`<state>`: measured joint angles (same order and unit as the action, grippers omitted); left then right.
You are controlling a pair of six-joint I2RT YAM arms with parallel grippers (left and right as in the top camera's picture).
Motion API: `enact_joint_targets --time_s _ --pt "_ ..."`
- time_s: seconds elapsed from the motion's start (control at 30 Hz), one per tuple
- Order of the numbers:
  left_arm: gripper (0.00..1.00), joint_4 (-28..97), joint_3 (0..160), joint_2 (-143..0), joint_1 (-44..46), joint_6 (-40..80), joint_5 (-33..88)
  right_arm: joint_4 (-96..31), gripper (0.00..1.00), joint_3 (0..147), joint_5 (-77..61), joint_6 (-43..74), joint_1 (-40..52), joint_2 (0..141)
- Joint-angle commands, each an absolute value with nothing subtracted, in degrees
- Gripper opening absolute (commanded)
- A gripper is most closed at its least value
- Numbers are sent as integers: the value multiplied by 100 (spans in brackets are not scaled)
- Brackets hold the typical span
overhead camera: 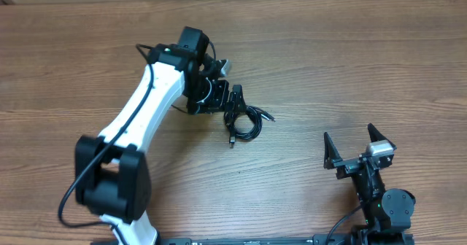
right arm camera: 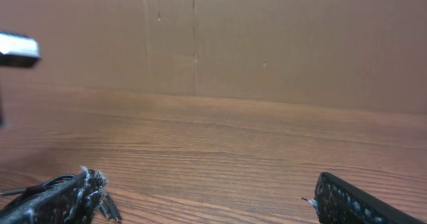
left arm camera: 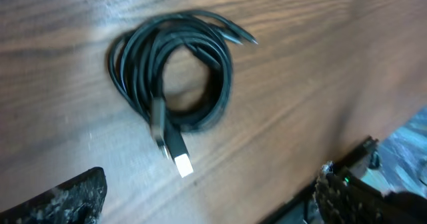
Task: Untangle cables
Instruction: 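Lower the left gripper and pinch a strand of the black cable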
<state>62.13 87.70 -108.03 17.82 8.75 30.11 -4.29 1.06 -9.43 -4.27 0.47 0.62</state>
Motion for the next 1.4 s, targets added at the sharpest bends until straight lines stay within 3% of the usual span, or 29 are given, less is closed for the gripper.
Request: enact_joint_targets --time_s 0.0,0.13,0.37,0.5,0.6,0.67,0.97,1.13,1.37 --pt "100 6034 8820 -11183 1793 775 2985 -403 100 47 -904 -438 64 16" --pt "97 5649 8820 -11535 1793 775 2961 -403 100 47 -904 -438 64 16" --pt "74 5148 8820 -11942 1804 790 2939 -403 100 47 -904 -438 64 16" --pt "58 5070 8820 -12125 1806 788 2936 -403 100 47 -904 -438 64 16" --pt "36 5076 8820 -12223 1806 792 2943 -405 100 47 -904 -438 64 16" --pt "31 5076 8820 -12248 1806 790 2939 -403 100 47 -904 -438 64 16" --pt "40 5052 8820 -12250 1820 790 2438 -403 100 47 -904 -438 64 16" --pt "34 5074 8814 -12252 1918 790 2381 -403 100 47 -904 -438 64 16" --pt "39 5046 8814 -12252 2176 788 2379 -403 100 47 -904 -438 64 16"
